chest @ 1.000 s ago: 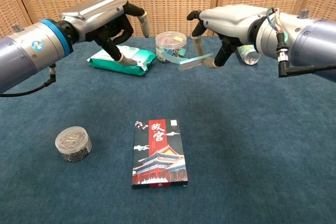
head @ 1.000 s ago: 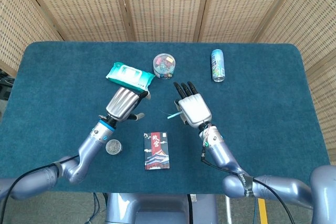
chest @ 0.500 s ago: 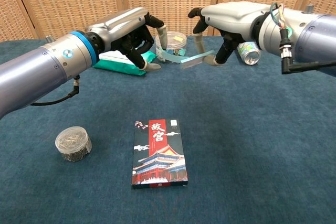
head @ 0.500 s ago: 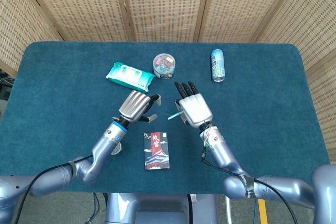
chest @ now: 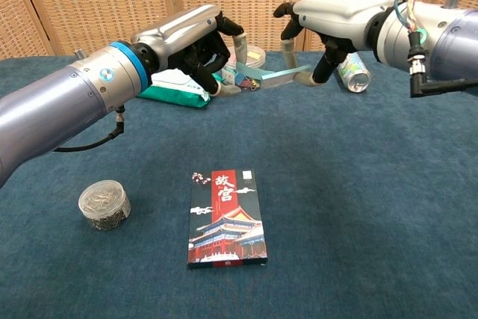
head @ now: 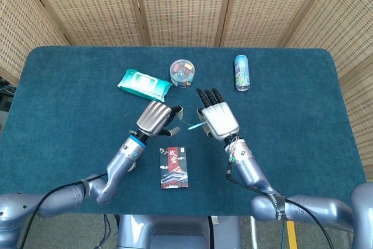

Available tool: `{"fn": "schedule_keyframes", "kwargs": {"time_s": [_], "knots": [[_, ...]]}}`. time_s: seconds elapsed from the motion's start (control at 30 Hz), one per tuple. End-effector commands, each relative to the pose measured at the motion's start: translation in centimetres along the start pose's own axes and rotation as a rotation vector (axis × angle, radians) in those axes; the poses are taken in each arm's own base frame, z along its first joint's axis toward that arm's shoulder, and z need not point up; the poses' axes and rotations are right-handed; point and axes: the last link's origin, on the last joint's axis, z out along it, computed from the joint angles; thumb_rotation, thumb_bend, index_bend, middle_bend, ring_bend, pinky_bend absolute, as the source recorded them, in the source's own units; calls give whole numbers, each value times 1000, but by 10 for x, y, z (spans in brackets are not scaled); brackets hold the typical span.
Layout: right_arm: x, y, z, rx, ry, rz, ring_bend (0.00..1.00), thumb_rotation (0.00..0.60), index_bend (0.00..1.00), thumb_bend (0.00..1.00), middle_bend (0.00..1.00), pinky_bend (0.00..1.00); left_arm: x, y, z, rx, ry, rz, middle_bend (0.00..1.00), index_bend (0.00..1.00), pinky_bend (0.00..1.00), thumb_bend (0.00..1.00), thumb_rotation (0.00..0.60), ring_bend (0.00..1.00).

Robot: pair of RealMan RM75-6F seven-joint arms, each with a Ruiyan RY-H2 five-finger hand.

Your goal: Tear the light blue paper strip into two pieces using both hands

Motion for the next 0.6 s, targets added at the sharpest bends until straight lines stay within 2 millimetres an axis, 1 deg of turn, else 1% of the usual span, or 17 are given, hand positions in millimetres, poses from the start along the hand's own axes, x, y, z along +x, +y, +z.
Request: {"fn": "schedule_keyframes", "kwargs": {"time_s": [0.03, 0.17, 0.4, 0.57, 0.6], "knots": [[0, 0, -1, 1, 0, -2, 0, 600, 597, 545, 0, 0, 0, 0, 0, -17, 17, 4, 865, 538, 847, 260, 600, 896], [0, -2, -2, 4, 1, 4, 0, 600, 605, 566, 0, 0, 0, -1, 0, -40, 48, 1, 864, 548, 848, 269, 600, 896], [-3, -3, -4, 9, -6, 12, 0, 600, 605, 568, 0, 0, -1, -8, -1, -44, 50, -10, 865, 553, 849, 280, 600, 896], [-4, -4, -4, 13, -4, 0, 0, 600, 605, 569, 0, 0, -3, -10, -1, -43, 41, -19, 865, 565, 849, 312, 600, 895], [-4, -4, -4, 13, -3, 0, 0, 600, 605, 569, 0, 0, -3, -10, -1, -44, 41, -20, 865, 571, 849, 330, 600, 895]]}}
